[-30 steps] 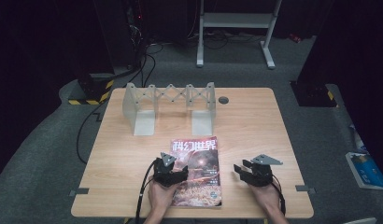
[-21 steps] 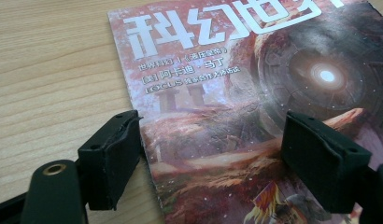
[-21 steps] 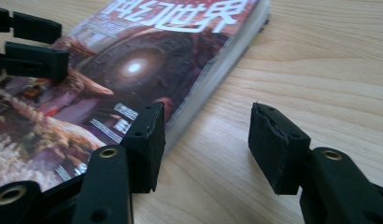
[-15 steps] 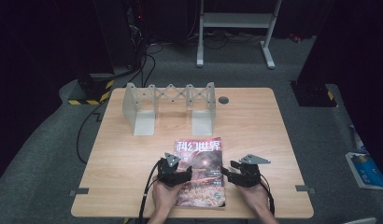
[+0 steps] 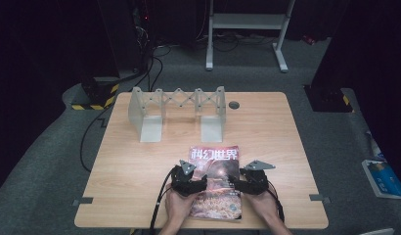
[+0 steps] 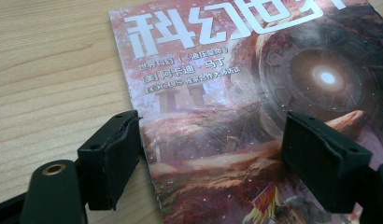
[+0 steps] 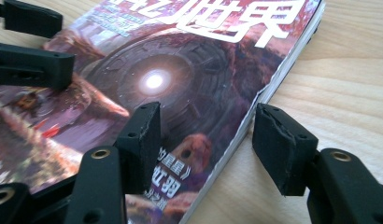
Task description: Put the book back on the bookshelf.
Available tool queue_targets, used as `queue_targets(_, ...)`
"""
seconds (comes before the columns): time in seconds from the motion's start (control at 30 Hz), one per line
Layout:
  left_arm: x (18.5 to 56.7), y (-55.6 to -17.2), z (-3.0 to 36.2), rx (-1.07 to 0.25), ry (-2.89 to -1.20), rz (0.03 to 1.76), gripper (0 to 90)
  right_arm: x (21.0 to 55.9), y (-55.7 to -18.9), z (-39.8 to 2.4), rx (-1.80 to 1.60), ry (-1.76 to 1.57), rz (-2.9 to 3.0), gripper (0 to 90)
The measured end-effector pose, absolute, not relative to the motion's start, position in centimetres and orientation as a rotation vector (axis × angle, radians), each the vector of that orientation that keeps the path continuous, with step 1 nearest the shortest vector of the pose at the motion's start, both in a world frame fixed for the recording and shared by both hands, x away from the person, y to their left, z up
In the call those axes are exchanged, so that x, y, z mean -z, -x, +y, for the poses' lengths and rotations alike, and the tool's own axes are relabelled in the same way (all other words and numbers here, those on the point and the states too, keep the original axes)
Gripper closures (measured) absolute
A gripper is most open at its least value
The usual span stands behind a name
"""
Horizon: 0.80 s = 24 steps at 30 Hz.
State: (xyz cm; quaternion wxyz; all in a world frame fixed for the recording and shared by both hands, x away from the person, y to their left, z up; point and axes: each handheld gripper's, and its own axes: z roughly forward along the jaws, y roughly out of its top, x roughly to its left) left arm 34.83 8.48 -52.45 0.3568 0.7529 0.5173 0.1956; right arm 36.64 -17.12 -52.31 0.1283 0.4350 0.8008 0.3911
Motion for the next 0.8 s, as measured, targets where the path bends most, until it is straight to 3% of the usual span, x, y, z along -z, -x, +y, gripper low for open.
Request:
queue_targets(0.6,52.2,-35.4,8.8,-0.432,-2.016,1.226,22.4,52.0,-38.2,-18.0,-1.105,-1.237,2.372,43.2)
queue_targets(0.8,52.3,-35.6,9.7,-0.408,-2.028,1.165,27.2,52.0,-38.3,-18.1,-1.108,-1.233,2.390,42.5)
